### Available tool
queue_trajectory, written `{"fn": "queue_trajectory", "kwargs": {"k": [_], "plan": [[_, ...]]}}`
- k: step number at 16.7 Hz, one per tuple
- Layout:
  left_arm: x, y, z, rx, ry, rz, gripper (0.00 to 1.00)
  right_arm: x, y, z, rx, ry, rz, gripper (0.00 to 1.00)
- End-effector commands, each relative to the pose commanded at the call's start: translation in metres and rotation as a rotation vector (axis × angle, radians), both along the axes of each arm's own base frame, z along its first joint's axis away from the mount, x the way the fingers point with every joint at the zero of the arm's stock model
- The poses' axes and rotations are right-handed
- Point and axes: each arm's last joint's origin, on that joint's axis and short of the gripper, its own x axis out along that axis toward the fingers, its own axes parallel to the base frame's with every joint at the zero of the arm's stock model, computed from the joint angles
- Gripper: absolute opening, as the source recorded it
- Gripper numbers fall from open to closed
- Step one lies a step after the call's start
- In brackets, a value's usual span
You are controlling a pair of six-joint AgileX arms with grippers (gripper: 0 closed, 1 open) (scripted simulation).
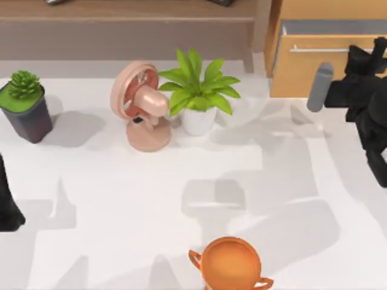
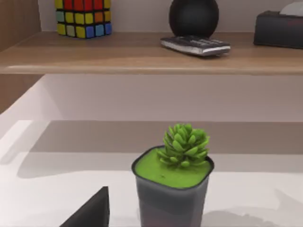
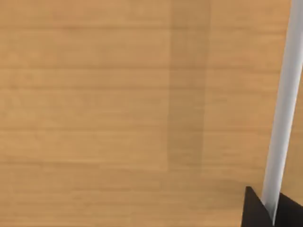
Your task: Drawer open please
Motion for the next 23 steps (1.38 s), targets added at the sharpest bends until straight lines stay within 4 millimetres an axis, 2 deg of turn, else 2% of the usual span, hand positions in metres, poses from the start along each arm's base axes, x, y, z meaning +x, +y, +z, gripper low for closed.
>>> {"fn": "queue_trajectory", "kwargs": {"k": [3, 8, 15, 21, 23], "plan": [[0.0, 0.0, 0.0, 0.0, 0.0, 0.0, 1.0, -0.014, 0.001, 0.001, 0.001, -0.004, 0.004, 0.0], [0.0, 0.0, 0.0, 0.0, 0.0, 0.0, 1.0, -0.017, -0.001, 0.0, 0.002, -0.001, -0.003, 0.0], [0.0, 0.0, 0.0, 0.0, 0.0, 0.0, 1.0, -0.073, -0.001, -0.001, 0.0, 0.002, -0.002, 0.0], [0.0, 0.0, 0.0, 0.0, 0.0, 0.0, 1.0, -0.076, -0.002, -0.001, 0.0, 0.0, -0.005, 0.0], [0.0, 0.0, 0.0, 0.0, 0.0, 0.0, 1.0, -0.085, -0.002, -0.002, 0.0, 0.002, -0.01, 0.0]]}}
